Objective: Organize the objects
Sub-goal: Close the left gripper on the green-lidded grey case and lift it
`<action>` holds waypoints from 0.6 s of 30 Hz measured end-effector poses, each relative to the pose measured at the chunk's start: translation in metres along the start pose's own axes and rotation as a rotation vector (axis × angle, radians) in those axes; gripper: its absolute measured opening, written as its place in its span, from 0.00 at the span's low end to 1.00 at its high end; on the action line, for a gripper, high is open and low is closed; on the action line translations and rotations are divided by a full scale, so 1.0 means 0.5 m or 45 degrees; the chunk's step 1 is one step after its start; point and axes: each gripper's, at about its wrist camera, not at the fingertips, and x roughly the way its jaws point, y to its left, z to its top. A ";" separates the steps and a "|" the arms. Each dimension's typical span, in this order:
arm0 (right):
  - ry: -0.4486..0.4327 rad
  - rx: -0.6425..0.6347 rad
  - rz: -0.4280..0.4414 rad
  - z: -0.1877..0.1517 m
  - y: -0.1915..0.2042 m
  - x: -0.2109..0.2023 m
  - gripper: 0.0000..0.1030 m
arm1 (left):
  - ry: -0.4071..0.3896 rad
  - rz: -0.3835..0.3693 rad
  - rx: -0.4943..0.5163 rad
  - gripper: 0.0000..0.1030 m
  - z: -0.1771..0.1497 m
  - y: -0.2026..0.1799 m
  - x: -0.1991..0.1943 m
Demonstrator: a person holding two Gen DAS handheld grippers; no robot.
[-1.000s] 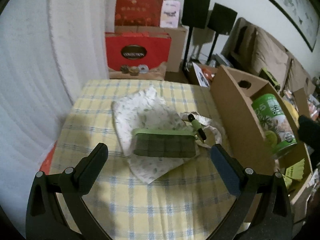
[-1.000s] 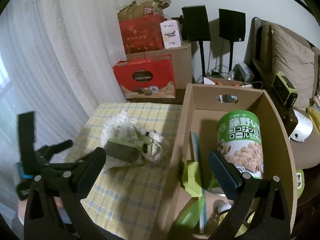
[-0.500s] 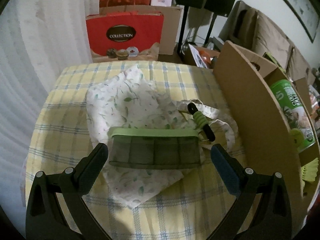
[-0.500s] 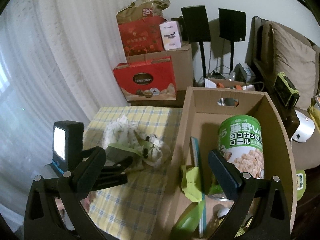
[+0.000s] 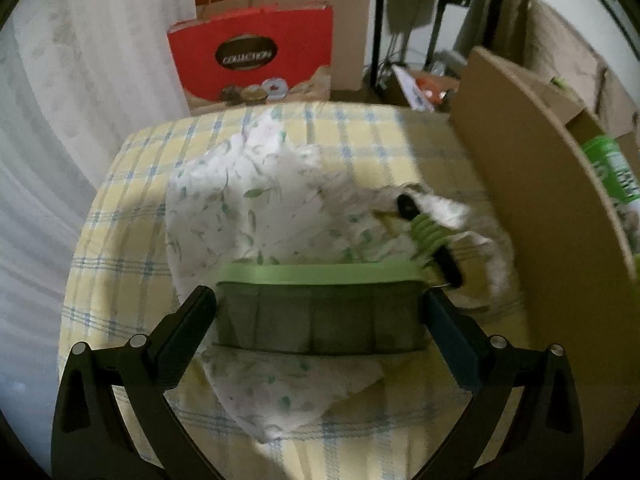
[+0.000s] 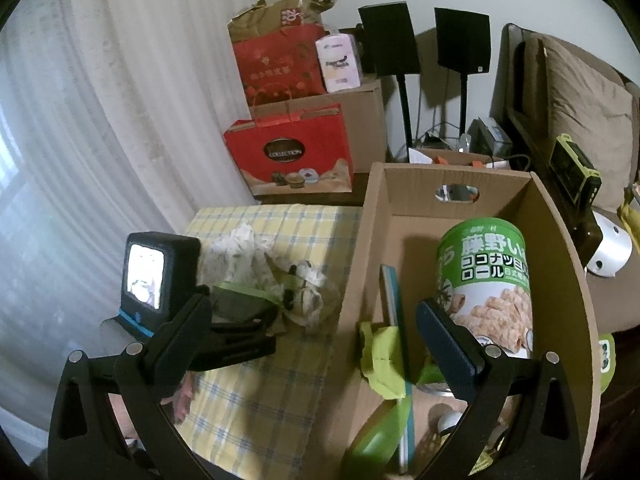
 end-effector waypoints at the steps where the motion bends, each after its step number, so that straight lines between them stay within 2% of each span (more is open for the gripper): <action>1: 0.001 -0.001 0.001 -0.001 0.000 0.000 1.00 | -0.011 -0.007 -0.003 1.00 -0.001 0.002 0.000; 11: 0.012 -0.017 -0.002 -0.002 0.007 0.008 1.00 | -0.057 -0.065 -0.040 0.99 -0.013 0.020 -0.013; 18: 0.008 -0.027 0.003 0.005 0.018 0.010 1.00 | -0.123 -0.090 -0.102 0.99 -0.018 0.065 -0.068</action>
